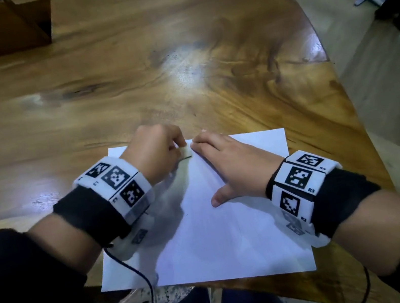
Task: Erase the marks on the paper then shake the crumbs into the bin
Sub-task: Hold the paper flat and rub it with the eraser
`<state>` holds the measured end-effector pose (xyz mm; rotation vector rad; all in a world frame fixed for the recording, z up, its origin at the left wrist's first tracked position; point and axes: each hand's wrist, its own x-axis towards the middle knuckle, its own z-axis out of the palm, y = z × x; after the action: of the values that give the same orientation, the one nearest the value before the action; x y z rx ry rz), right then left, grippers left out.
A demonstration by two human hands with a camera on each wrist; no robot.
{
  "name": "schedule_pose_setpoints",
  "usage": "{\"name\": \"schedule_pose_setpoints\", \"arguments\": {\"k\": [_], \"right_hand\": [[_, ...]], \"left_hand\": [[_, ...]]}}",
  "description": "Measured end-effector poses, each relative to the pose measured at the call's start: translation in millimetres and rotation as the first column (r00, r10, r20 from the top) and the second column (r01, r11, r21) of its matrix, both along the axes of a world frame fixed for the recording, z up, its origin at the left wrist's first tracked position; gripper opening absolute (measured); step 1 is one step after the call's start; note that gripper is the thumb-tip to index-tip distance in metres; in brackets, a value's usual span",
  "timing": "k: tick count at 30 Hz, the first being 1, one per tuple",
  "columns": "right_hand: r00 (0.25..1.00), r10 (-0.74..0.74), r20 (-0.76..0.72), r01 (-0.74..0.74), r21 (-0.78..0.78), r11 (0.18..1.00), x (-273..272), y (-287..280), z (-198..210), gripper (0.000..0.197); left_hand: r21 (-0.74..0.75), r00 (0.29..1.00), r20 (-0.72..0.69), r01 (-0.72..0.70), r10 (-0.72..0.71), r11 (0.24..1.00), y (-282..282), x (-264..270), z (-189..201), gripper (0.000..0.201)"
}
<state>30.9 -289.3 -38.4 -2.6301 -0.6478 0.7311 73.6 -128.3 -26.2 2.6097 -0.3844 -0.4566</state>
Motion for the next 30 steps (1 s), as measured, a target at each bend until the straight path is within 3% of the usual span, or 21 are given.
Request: {"name": "schedule_pose_setpoints", "arguments": {"k": [2,6,11,15,19,22,26,30], "right_hand": [[1.000,-0.002,0.001,0.002,-0.010,1.000,0,0,0,0.107],[1.000,0.005,0.003,-0.005,-0.022,1.000,0,1,-1,0.108],[0.998,0.030,0.053,-0.026,-0.075,0.997,-2,0,1,0.106],[0.994,-0.027,0.108,0.041,-0.124,0.991,-8,-7,6,0.104],[0.995,-0.025,0.093,0.038,-0.136,0.990,-10,-9,7,0.103],[0.992,-0.022,0.122,0.044,-0.174,0.984,-10,-4,6,0.102],[0.993,-0.028,0.117,0.049,-0.184,0.982,-10,-3,3,0.103],[0.993,-0.026,0.111,0.045,-0.167,0.985,-11,-4,4,0.102]], "left_hand": [[-0.011,0.999,0.009,0.048,-0.048,0.999,0,-11,0,0.006],[0.018,0.949,-0.057,0.310,-0.309,0.950,7,-39,0,0.003],[0.022,0.998,0.056,0.039,-0.040,0.999,10,-14,-5,0.008],[0.023,0.998,0.069,0.004,-0.006,1.000,8,-22,-9,0.008],[-0.014,0.996,-0.062,-0.064,0.063,0.998,9,-8,3,0.009],[-0.019,0.997,0.004,-0.080,0.080,0.997,6,1,4,0.009],[-0.057,0.998,0.059,0.013,-0.009,0.998,6,-16,-2,0.005],[-0.036,0.964,-0.057,0.257,-0.259,0.966,10,-39,-1,0.012]]}}
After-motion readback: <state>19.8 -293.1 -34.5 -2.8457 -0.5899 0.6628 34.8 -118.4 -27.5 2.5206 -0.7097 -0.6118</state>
